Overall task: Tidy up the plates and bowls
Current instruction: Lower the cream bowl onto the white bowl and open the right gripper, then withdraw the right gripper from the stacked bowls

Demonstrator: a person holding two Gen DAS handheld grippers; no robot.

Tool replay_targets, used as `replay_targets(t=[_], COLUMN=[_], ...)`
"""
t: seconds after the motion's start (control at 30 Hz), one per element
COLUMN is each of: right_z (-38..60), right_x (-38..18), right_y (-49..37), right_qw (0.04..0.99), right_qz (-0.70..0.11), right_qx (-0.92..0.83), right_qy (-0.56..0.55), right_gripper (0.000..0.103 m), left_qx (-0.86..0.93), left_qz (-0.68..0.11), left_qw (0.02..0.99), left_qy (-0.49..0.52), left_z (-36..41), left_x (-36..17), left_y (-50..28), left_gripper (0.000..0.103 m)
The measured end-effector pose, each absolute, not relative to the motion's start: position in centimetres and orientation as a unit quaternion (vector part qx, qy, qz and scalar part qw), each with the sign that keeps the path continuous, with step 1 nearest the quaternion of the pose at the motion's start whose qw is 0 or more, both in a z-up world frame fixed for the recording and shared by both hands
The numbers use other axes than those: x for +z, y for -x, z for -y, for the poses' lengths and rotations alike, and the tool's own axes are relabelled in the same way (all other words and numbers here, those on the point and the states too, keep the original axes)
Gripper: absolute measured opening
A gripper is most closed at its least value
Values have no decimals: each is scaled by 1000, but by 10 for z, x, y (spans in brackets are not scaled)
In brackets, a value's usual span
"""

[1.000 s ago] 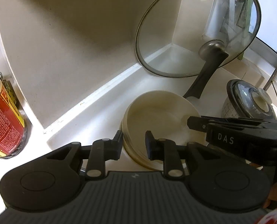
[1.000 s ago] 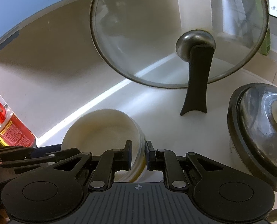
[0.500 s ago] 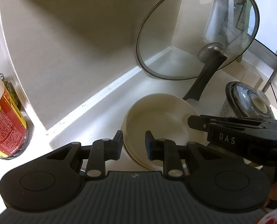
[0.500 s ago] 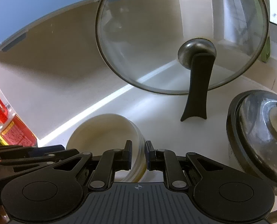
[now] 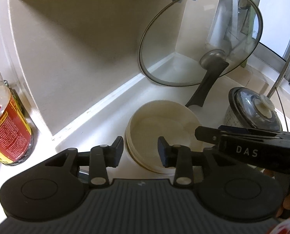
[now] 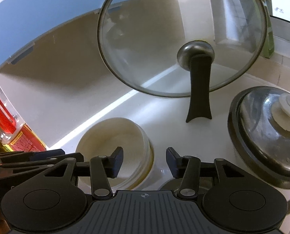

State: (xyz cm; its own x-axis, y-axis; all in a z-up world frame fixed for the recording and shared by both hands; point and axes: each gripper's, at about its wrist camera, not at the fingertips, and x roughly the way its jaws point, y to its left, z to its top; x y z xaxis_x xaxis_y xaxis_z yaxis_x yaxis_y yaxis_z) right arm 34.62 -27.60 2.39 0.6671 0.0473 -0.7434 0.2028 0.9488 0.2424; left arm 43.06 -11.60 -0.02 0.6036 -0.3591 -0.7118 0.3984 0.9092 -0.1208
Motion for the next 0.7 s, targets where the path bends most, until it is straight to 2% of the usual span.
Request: replay_targets(t=[0.2, 0.43, 0.7], right_z=[275, 269, 265], right_x=[34, 46, 52], right_y=[-332, -309, -278], right_qw=[899, 899, 895], right_qz=[-402, -397, -404], right_qx=[-47, -51, -59], right_qy=[-167, -176, -181], right_gripper=[55, 68, 69], left_qx=[-214, -218, -221], left_qz=[-389, -393, -404], left_qw=[896, 893, 887], left_qy=[-25, -28, -37], left_z=[110, 104, 99], left_x=[8, 12, 10], left_y=[-416, -394, -368], left_gripper=[53, 61, 65])
